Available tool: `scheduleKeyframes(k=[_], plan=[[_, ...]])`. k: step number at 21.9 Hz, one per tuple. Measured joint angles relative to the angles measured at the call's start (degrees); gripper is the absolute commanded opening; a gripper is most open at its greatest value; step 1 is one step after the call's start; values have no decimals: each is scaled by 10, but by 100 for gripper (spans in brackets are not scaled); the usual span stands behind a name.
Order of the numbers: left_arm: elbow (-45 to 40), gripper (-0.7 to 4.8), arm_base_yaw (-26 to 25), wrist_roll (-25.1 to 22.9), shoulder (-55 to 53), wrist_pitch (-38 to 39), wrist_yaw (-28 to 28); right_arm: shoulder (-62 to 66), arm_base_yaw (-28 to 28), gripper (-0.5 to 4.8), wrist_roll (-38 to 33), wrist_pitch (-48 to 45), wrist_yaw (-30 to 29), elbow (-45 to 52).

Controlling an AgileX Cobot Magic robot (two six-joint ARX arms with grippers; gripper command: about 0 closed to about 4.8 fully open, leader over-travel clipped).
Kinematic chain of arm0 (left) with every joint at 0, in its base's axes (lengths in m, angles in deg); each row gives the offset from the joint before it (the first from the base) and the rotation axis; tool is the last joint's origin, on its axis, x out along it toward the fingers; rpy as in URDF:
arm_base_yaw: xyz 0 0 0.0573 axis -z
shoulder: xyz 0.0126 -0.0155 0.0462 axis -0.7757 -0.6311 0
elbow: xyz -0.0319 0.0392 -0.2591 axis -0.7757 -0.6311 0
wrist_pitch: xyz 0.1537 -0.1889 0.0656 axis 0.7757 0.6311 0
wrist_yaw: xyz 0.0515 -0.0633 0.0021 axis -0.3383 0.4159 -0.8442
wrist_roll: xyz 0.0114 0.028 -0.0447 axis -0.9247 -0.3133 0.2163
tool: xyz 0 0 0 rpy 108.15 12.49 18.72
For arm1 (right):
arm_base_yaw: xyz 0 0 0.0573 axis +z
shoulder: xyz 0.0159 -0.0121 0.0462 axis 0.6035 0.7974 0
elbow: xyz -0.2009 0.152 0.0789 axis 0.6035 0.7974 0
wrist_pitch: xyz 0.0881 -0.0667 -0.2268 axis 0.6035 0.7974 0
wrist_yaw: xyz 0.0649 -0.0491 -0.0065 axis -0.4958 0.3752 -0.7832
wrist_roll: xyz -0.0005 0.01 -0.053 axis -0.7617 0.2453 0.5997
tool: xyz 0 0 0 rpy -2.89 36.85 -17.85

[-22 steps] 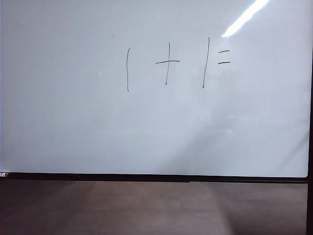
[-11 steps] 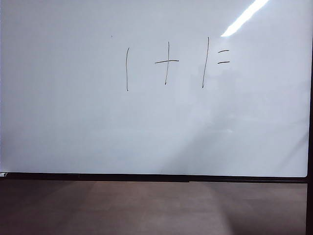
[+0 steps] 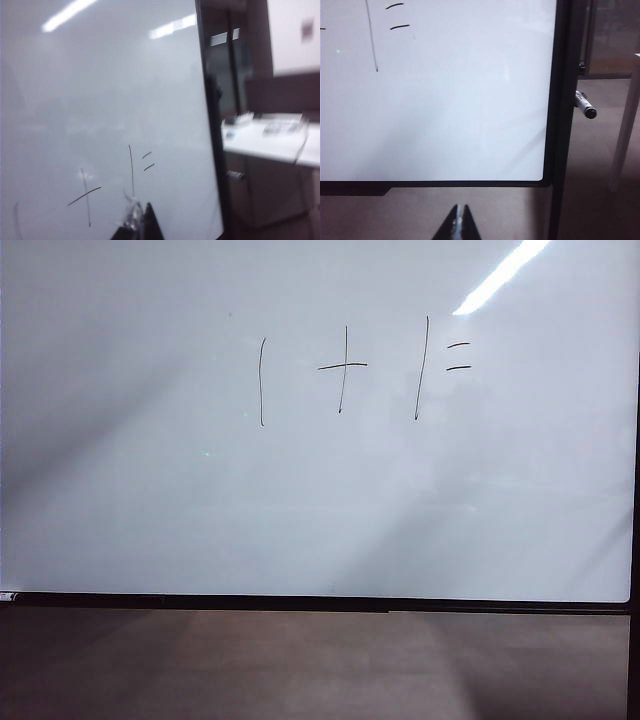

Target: Reach to the right to find the marker pen, pick it up, and write the answer to the math problem on the whiteboard.

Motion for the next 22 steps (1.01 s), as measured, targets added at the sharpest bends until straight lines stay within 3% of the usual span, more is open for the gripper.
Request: scheduleKeyframes(k=[2,5,10,15,22], plan=[[99,-5,-12,-3,-140,3,28,0,0,-5,0,0,0,0],[233,-5,-22,-2,-292,80,116,0,0,-5,0,2,0,0],[318,-5,-22,10,-460,102,184,0,0,-5,0,4,-2,0],[372,-5,-20,10,-549,87,241,0,0,-5,0,4,-2,0],[377,-5,-20,10,-561,91,241,0,0,-5,0,4,-2,0]])
